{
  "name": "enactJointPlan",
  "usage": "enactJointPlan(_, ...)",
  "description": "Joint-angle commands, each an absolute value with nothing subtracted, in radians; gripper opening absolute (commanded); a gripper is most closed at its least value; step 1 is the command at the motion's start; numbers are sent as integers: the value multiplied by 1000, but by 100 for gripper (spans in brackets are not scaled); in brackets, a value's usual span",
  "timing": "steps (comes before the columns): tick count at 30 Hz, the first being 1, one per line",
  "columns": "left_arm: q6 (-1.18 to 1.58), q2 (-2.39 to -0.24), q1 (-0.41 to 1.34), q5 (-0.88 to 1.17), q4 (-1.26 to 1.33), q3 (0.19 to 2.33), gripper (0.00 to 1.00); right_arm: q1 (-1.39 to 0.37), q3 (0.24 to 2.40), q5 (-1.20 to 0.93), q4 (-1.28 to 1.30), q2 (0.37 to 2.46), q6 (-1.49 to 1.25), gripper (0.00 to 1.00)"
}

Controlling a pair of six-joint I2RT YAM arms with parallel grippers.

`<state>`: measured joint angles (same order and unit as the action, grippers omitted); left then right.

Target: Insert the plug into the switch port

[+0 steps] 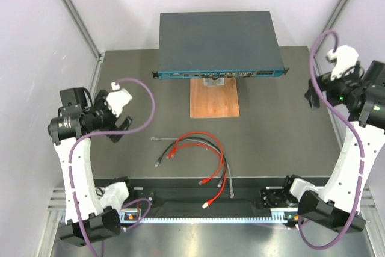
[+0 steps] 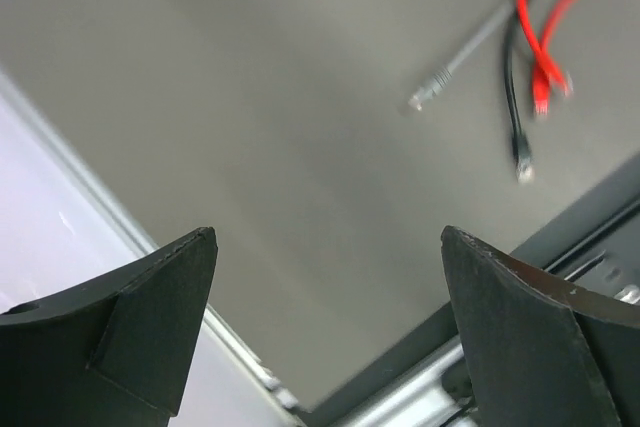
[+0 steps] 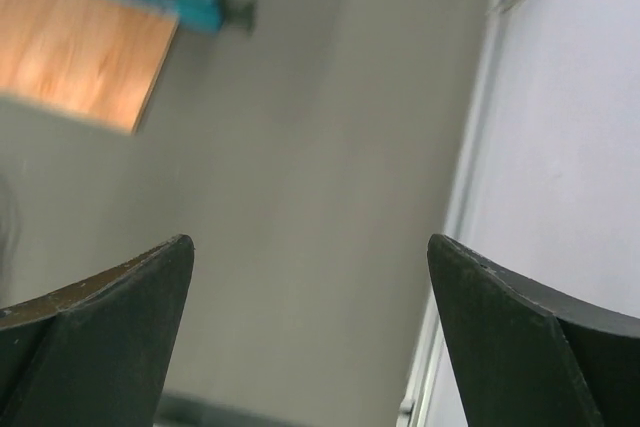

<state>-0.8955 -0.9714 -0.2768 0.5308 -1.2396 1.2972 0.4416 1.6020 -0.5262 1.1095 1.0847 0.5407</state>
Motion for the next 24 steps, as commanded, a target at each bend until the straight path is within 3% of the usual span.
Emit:
enactJointPlan(1, -1230, -956, -279, 632, -1498, 1235, 98, 410, 1527, -539, 1213, 1049, 679, 100)
enactJointPlan(11, -1543, -839, -230, 589, -1317, 847, 94, 370, 1460, -546, 1249, 996, 663, 100)
enactJointPlan(19, -1410, -822, -16, 506, -948, 614, 90, 370, 1485, -549, 1250, 969, 635, 100)
enactJointPlan(24, -1237, -1018, 69, 495, -828, 662, 83, 370, 1506, -531, 1276, 1003, 626, 100)
